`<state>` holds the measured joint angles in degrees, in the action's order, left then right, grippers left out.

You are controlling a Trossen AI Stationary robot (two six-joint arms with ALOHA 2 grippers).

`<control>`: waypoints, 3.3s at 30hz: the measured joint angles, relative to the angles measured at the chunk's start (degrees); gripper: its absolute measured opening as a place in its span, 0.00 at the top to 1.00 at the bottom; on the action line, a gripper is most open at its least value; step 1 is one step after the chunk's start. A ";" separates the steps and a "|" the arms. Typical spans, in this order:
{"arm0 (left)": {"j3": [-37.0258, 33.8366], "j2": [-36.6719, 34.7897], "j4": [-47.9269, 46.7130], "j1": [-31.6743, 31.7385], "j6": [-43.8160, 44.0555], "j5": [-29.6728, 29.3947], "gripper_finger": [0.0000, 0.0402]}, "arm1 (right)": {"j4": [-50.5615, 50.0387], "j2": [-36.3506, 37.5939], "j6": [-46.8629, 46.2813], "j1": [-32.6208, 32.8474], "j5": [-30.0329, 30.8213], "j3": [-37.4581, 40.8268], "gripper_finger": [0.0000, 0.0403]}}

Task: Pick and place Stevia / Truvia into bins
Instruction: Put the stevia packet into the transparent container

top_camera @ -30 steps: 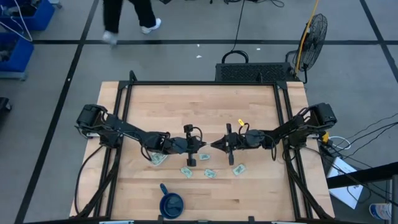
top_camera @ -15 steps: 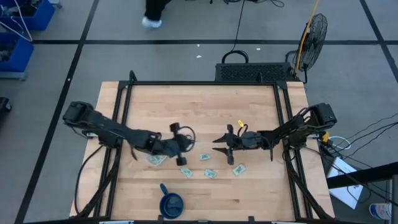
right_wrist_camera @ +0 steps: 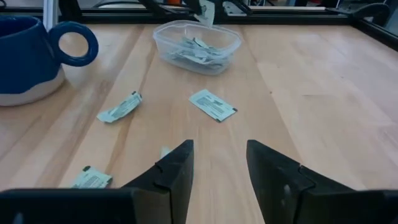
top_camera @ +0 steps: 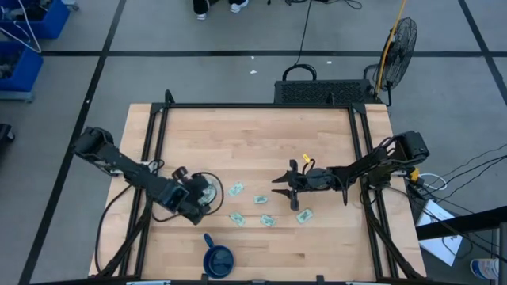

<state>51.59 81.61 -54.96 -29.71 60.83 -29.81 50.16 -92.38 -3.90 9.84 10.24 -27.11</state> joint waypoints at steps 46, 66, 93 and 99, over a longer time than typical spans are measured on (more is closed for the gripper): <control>0.04 2.66 38.77 11.65 -38.99 -0.28 0.83 | -19.84 -9.56 20.41 5.18 0.46 -13.00 0.65; 0.04 2.66 38.53 12.32 -41.22 -1.75 0.58 | -10.71 -17.13 21.49 1.14 -0.28 -13.07 0.68; 0.04 7.33 50.39 10.71 -60.75 4.07 0.58 | 3.37 -14.62 -1.31 -0.96 -7.92 -13.12 0.99; 0.00 9.97 52.43 10.88 -62.03 4.26 0.58 | 5.37 -14.40 -8.98 -2.00 -13.40 -13.14 0.99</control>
<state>51.60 91.58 -2.53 -18.83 -1.20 -25.55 55.53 -106.78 -12.88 7.85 -3.16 -40.25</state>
